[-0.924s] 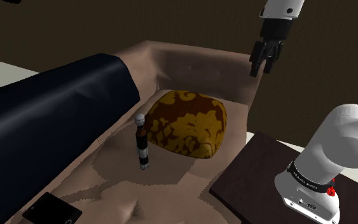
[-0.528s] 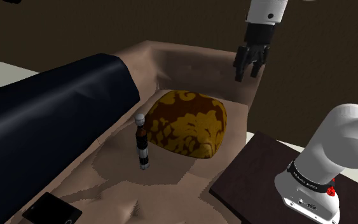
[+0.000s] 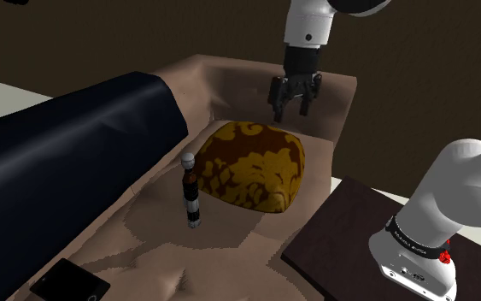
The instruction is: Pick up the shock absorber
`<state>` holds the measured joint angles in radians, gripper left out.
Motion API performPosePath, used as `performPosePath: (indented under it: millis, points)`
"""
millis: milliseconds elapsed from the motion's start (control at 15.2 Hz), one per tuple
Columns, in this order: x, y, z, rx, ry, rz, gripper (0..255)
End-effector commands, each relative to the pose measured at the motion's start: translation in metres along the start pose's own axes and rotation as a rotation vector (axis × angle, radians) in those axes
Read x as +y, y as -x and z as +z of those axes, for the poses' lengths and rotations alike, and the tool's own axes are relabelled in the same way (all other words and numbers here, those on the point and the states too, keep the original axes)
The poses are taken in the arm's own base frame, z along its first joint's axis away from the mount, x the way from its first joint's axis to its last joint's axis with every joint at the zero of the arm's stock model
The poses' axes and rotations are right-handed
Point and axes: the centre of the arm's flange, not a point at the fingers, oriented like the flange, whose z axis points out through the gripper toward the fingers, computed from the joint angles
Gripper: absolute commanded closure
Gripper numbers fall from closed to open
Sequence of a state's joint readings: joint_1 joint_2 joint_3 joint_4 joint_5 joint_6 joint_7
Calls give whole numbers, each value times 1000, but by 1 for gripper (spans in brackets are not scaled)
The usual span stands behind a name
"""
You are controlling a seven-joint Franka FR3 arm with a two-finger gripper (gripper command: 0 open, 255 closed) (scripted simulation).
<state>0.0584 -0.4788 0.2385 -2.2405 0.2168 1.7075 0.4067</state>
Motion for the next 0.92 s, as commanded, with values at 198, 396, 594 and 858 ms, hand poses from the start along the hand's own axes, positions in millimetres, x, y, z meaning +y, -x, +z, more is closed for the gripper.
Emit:
performPosePath:
  millis: [198,396,594,858]
  points:
    - [-61,-28,19,-6,10,19,0]
    - [-96,-45,32,-10,17,30,0]
    - [-130,-63,44,-14,24,42,0]
    - [-175,-88,62,-20,33,56,0]
